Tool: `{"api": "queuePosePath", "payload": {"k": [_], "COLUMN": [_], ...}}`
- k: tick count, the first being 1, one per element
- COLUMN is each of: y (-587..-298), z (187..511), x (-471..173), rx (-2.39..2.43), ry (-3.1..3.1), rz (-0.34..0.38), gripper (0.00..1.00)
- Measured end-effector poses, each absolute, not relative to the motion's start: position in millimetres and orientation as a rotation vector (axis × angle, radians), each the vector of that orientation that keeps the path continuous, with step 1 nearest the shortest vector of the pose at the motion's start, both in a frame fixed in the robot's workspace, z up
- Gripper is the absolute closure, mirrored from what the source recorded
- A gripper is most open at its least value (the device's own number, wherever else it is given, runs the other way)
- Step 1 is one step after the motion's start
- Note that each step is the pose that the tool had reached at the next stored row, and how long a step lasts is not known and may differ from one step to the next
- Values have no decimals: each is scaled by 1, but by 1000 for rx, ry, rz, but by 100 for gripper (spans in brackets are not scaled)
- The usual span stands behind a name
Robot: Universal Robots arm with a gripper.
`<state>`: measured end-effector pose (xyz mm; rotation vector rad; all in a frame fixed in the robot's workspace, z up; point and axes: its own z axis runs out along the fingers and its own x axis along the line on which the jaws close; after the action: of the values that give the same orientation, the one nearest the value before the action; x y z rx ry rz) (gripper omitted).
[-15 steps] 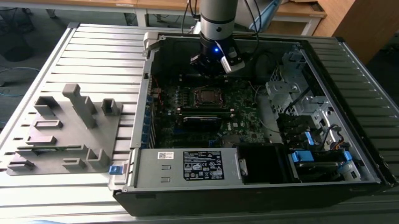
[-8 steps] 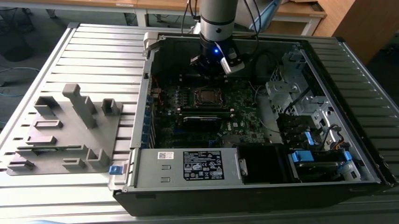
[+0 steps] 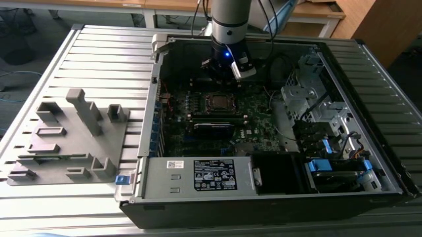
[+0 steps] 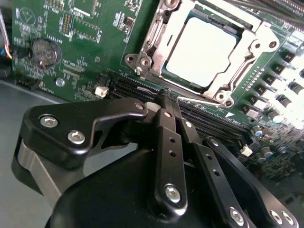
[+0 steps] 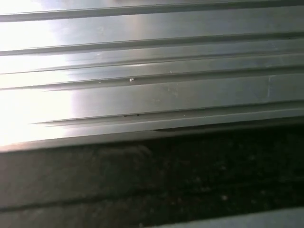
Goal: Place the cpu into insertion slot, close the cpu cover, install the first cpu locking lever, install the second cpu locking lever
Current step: 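Install the first cpu locking lever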
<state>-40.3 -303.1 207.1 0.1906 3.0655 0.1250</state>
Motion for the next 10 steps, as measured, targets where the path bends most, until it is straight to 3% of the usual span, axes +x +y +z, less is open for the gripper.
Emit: {"api": "queuePosePath", "payload": {"k": [10], "y": [-301], "z": [206], "x": [-40], "rx": [299], "ry": [3054], "rz": [121], "gripper": [89]}}
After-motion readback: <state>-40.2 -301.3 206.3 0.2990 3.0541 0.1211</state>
